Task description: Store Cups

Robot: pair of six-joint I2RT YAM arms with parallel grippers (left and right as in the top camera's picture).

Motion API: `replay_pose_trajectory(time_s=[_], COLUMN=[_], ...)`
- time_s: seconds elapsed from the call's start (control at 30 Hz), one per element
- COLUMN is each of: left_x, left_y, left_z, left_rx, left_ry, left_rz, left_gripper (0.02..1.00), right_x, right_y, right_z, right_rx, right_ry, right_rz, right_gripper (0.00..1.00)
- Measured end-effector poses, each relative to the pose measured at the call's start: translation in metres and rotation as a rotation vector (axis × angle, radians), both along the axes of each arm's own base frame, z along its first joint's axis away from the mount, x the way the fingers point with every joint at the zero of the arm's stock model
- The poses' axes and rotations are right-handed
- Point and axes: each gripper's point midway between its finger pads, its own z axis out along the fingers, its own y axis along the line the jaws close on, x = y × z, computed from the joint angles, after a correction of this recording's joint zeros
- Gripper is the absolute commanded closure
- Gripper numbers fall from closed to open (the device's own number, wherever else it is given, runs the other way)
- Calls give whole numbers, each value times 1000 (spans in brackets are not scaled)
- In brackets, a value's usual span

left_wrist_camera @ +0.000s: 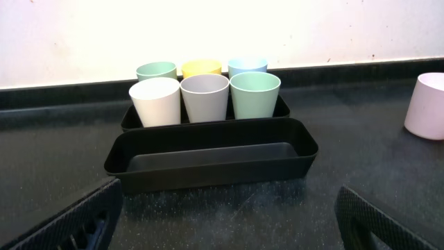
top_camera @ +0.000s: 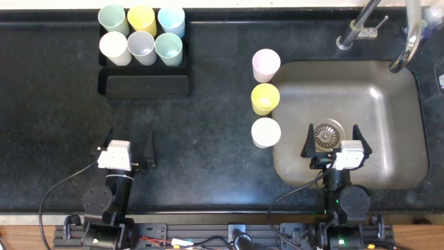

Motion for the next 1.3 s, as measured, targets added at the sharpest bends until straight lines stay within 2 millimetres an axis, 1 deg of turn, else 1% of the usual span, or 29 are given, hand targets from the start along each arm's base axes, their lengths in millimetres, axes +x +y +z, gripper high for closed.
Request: replay_pose_trajectory(time_s=[0.03,0.13,0.17,1.3], left_x=[0,1,1,1], left_y=[1,22,25,25], left_z=[0,0,0,0], left_rx=[0,0,0,0], left_ry=[0,0,0,0], left_rz=[6,88,100,101], left_gripper=[20,20,20,18], right_x=[0,0,0,0], right_y=[0,0,0,0], right_z=[0,0,0,0], right_rx=[0,0,0,0], right_ry=[0,0,0,0], right_rz=[0,0,0,0], right_gripper=[3,5,5,7])
